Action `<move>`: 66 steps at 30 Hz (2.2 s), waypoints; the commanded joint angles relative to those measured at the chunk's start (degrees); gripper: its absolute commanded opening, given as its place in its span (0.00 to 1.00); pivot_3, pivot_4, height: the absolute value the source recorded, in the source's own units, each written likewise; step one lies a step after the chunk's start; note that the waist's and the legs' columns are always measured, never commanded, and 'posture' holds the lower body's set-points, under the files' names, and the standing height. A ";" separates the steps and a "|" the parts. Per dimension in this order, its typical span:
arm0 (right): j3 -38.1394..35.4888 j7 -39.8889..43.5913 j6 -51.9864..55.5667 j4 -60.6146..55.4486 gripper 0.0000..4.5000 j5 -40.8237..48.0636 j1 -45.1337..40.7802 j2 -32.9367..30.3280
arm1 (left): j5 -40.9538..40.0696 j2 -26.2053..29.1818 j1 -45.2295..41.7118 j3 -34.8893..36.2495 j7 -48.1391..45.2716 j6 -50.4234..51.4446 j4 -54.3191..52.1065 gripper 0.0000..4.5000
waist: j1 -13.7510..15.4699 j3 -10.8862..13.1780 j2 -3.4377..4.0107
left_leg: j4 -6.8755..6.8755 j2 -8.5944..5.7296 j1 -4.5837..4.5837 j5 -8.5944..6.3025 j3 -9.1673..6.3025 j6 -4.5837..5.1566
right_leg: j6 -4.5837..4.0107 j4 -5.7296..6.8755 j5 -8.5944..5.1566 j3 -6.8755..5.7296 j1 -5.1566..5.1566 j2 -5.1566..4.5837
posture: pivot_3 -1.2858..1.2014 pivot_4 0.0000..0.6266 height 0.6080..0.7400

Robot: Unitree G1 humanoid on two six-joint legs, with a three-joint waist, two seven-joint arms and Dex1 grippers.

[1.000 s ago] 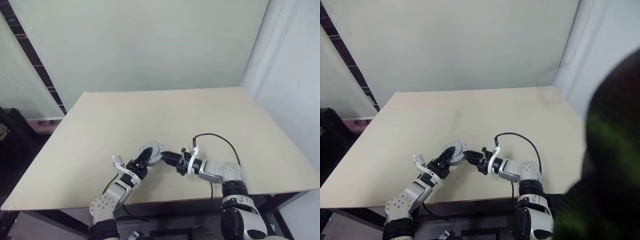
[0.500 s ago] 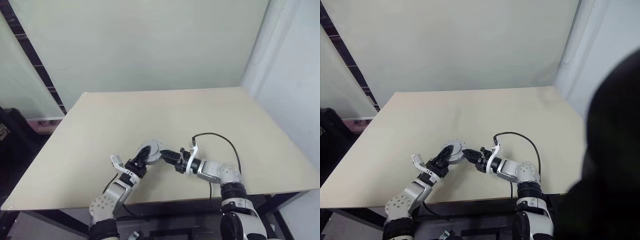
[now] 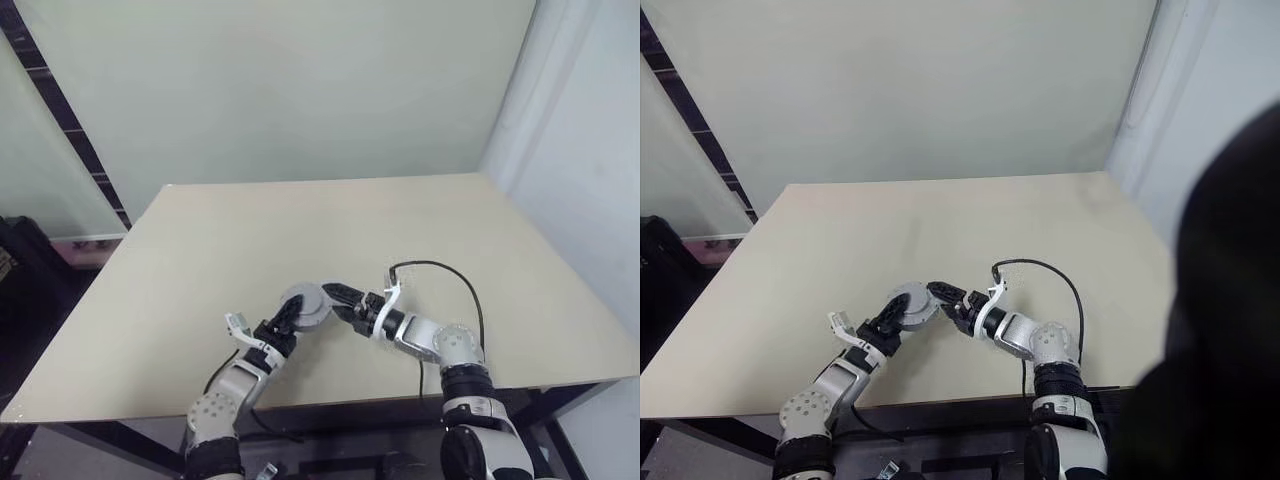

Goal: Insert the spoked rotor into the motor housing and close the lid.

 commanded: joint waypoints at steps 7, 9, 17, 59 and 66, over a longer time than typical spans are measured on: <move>23.37 10.54 -23.95 -8.50 1.00 -20.29 5.92 -6.12 | 14.51 6.00 -7.14 2.12 -0.74 -23.83 2.83 0.45 | 0.37 -0.01 -0.02 | -0.12 -0.01 -0.01 0.00 0.03 -0.02 | 0.01 -0.13 0.01 0.04 0.00 0.00 | 0.52 0.00 1.00; 26.90 11.42 -29.00 -8.82 1.00 -24.33 6.60 -7.55 | 16.70 7.43 -8.03 2.51 -0.58 -27.08 3.93 0.45 | 0.53 -0.02 -0.06 | -0.11 -0.02 -0.01 0.00 0.03 -0.03 | 0.01 -0.17 0.02 0.04 0.00 -0.01 | 0.52 0.00 1.00; 32.58 12.09 -39.46 -7.59 1.00 -32.37 7.31 -9.51 | 23.36 10.68 -10.24 3.59 3.51 -35.02 10.47 0.45 | 1.75 -0.04 -0.20 | -0.04 -0.04 -0.01 0.00 0.00 -0.03 | 0.01 -0.16 0.03 0.05 0.05 -0.02 | 0.52 0.00 1.00; 32.81 12.04 -40.78 -5.31 1.00 -37.33 6.55 -9.86 | 25.27 12.88 5.26 3.48 7.39 -30.86 -4.33 1.00 | 1.95 -0.10 -0.56 | 0.26 -0.06 0.37 0.01 -0.18 -0.04 | -0.01 -0.07 0.11 -0.02 0.60 -0.04 | 0.52 0.00 1.00; 26.99 10.20 -36.98 -9.09 1.00 -35.15 7.03 -12.67 | 28.63 20.87 17.61 -7.70 -5.71 -25.99 -24.62 1.00 | 1.89 -0.07 -0.50 | 0.23 -0.07 0.39 0.00 -0.14 -0.05 | -0.05 -0.10 0.08 -0.01 0.63 -0.05 | 0.52 0.00 1.00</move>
